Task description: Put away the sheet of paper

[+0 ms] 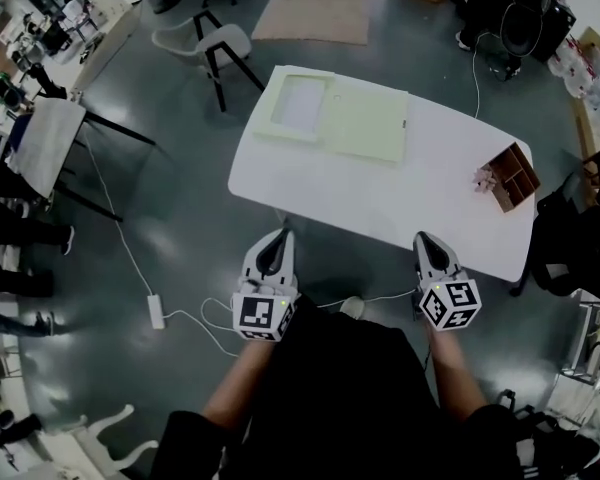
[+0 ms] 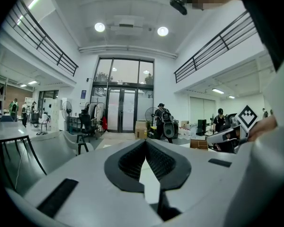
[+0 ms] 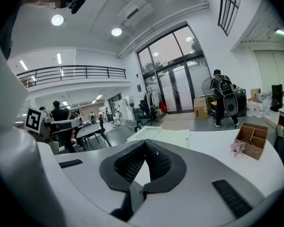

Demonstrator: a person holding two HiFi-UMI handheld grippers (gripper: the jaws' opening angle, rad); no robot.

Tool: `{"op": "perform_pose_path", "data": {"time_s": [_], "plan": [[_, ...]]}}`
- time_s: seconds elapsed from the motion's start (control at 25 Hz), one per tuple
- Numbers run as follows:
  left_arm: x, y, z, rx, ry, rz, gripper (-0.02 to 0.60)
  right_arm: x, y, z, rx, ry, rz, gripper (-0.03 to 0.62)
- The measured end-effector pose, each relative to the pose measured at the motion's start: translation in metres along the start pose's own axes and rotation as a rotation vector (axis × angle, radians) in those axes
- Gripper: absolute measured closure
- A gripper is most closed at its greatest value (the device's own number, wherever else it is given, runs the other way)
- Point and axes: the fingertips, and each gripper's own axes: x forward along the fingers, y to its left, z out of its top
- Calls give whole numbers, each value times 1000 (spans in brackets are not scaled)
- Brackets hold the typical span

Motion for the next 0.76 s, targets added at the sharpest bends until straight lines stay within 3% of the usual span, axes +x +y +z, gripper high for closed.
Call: {"op": "perform_pose_path", "data": {"time_s": [0.76], "plan": [[30,-46,0,-17,-24,-56,578,-6,-27,7,-18,-26,-26,595]]}}
